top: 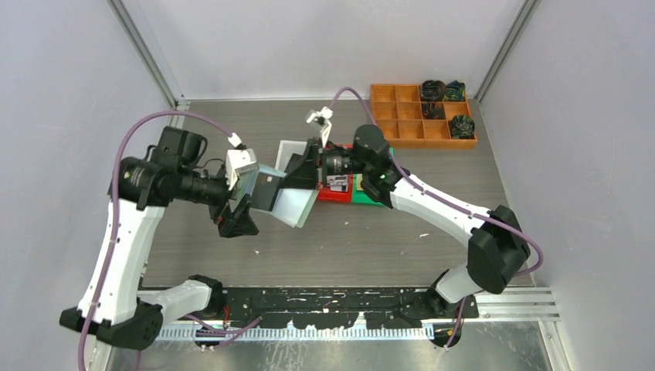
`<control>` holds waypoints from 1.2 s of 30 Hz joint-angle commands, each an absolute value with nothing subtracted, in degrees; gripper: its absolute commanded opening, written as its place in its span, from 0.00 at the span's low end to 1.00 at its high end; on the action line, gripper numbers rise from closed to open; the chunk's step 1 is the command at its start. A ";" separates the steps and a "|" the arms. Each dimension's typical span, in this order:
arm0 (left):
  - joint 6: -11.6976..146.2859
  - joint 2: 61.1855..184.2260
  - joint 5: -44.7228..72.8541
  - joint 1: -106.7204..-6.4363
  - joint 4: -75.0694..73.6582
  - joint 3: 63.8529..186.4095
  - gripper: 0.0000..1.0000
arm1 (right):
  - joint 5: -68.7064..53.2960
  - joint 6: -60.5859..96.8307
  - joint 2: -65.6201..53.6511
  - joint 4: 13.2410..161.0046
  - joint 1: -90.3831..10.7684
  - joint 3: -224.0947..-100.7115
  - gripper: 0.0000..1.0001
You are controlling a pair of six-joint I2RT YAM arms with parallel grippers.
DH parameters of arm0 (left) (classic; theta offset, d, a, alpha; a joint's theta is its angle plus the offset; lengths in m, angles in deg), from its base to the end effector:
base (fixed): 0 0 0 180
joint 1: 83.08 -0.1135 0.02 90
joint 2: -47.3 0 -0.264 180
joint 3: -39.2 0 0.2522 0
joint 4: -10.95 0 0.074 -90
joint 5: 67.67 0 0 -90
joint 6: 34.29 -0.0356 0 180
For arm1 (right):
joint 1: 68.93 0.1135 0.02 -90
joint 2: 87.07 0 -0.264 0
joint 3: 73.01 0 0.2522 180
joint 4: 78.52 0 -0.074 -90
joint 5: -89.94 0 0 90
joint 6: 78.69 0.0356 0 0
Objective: Take the credit cards out of the card holder
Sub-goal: Remove the credit card from the card holder.
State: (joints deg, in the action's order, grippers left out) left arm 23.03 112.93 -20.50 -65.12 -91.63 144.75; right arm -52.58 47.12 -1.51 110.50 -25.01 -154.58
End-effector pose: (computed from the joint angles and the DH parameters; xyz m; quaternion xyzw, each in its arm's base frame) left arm 0.1357 -0.0694 0.4269 0.4649 0.7808 -0.3237 0.2636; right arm 0.2300 0.2607 0.3675 -0.3683 0.5811 0.6533 0.3161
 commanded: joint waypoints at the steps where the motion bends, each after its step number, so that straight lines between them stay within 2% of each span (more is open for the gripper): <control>1: 35.82 106.68 -23.28 -66.06 -80.85 143.14 1.00 | -49.73 68.73 -5.11 143.29 -28.05 -148.23 0.01; 8: 46.39 102.94 -33.18 -69.11 -71.42 141.21 0.95 | -48.69 71.20 -8.66 149.71 -28.16 -143.18 0.01; 13: 51.08 104.21 -39.56 -71.76 -69.52 142.12 0.85 | -48.55 71.39 -11.04 150.35 -28.20 -142.15 0.01; 20: 65.50 103.36 -46.99 -75.13 -57.02 140.02 0.72 | -48.83 71.35 -11.27 149.86 -28.15 -142.11 0.01; 25: 74.97 102.25 -46.97 -75.72 -46.16 137.50 0.62 | -47.53 72.12 -11.13 150.79 -28.04 -142.21 0.01; 33: 81.00 100.91 -45.71 -75.82 -38.82 134.08 0.43 | -46.87 73.25 -9.85 152.75 -26.54 -143.08 0.01; 36: 82.80 101.22 -45.88 -75.91 -37.30 134.08 0.39 | -46.92 73.02 -9.25 152.52 -25.65 -143.58 0.01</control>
State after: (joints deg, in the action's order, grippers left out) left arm 78.19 101.69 -44.83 -75.40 -44.63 134.06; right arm -48.03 72.76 -9.62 147.90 -26.91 -142.01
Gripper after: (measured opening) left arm 0.410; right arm 0.064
